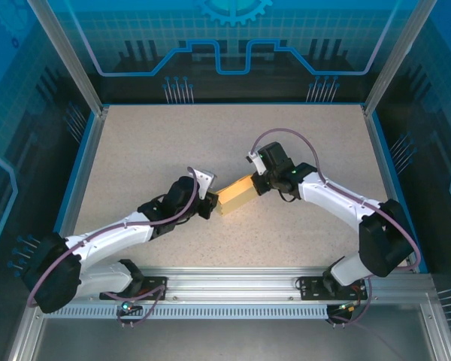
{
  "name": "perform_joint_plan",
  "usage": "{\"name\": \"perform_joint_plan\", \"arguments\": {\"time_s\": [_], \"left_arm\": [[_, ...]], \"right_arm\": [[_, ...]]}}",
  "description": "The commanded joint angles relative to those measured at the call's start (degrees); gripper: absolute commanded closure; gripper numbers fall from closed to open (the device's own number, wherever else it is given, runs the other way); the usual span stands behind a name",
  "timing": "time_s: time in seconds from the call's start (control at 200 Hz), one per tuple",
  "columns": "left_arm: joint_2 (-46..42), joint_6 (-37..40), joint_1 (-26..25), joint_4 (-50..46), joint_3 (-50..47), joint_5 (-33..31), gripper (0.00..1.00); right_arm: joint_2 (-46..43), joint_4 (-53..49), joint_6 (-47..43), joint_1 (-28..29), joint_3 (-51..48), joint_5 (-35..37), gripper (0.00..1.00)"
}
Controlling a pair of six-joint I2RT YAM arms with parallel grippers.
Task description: Fold the paper box
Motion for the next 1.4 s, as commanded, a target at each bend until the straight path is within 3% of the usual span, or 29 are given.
{"name": "perform_joint_plan", "arguments": {"time_s": [0.0, 0.49, 0.926, 1.396], "left_arm": [[0.29, -5.45, -0.4, -1.37, 2.4, 1.95, 0.88], [2.13, -22.27, -0.38, 2.62, 2.41, 2.38, 0.88], [3.04, -32.29, -0.89, 7.74, 0.16, 0.93, 0.89], [6.45, -34.65, -8.29, 10.58, -0.35, -13.38, 0.9]], "right_arm": [[-1.81, 0.9, 1.1, 1.02, -1.77, 1.0, 1.0], [-2.35, 2.42, 2.04, 1.88, -4.26, 1.08, 1.0], [-2.0, 3.3, 2.23, 2.14, -4.53, 0.74, 1.0], [-2.7, 3.47, 2.58, 2.32, -5.1, 0.48, 1.0]]}}
